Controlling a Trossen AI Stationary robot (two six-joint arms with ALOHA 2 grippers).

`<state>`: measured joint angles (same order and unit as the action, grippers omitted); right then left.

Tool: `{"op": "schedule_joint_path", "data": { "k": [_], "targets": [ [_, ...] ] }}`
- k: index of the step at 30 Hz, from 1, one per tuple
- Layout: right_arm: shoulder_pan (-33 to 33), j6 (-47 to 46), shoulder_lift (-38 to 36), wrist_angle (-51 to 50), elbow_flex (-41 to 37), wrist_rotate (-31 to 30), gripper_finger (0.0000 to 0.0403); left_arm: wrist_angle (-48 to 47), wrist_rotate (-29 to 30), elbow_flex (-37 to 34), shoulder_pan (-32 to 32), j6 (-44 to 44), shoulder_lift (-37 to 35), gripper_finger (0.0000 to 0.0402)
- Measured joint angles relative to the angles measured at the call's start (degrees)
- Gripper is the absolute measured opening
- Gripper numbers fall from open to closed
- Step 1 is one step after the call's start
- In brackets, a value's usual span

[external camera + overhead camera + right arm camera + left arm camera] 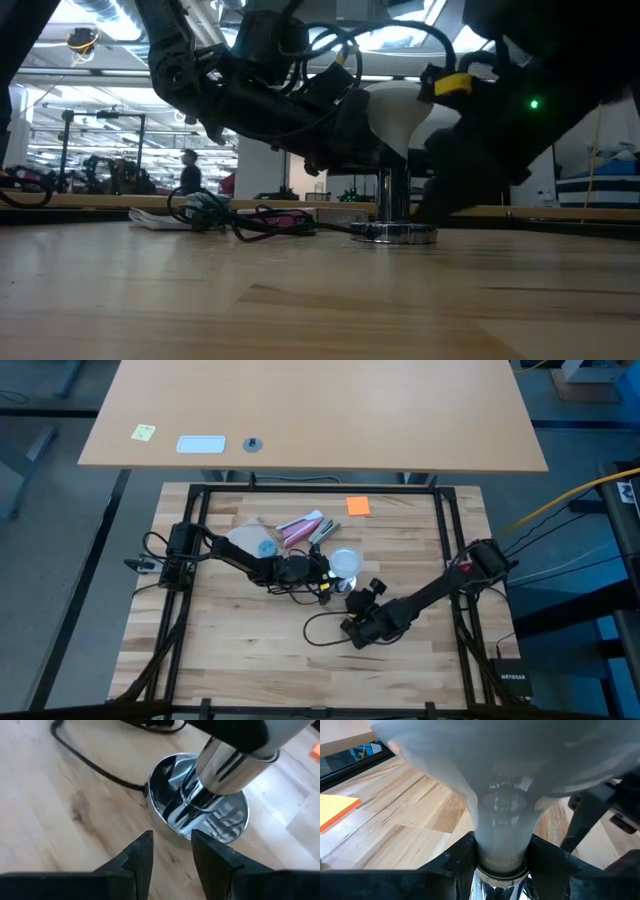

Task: Screw lightbulb
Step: Insert the white lightbulb into the silver desk lamp

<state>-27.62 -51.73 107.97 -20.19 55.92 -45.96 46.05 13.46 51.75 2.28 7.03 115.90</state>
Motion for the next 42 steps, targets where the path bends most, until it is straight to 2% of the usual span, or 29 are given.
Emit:
{"op": "schedule_joint_path", "data": {
  "k": [5,17,42],
  "targets": [
    [-0.1,0.0,2.3,0.5,0.0,-0.1,0.0136,0.0,0.0,0.0,0.0,0.0,0.0,0.0150],
    [1.5,-0.3,3.8,-0.3,0.1,-6.0,0.0136,0.0,0.2,0.0,0.0,0.0,0.0,0.0150],
    [8.2,-0.3,3.7,-8.4,0.1,-5.8,0.0136,-0.1,1.4,0.0,-0.1,-1.2,0.0,0.0150]
  ]
}}
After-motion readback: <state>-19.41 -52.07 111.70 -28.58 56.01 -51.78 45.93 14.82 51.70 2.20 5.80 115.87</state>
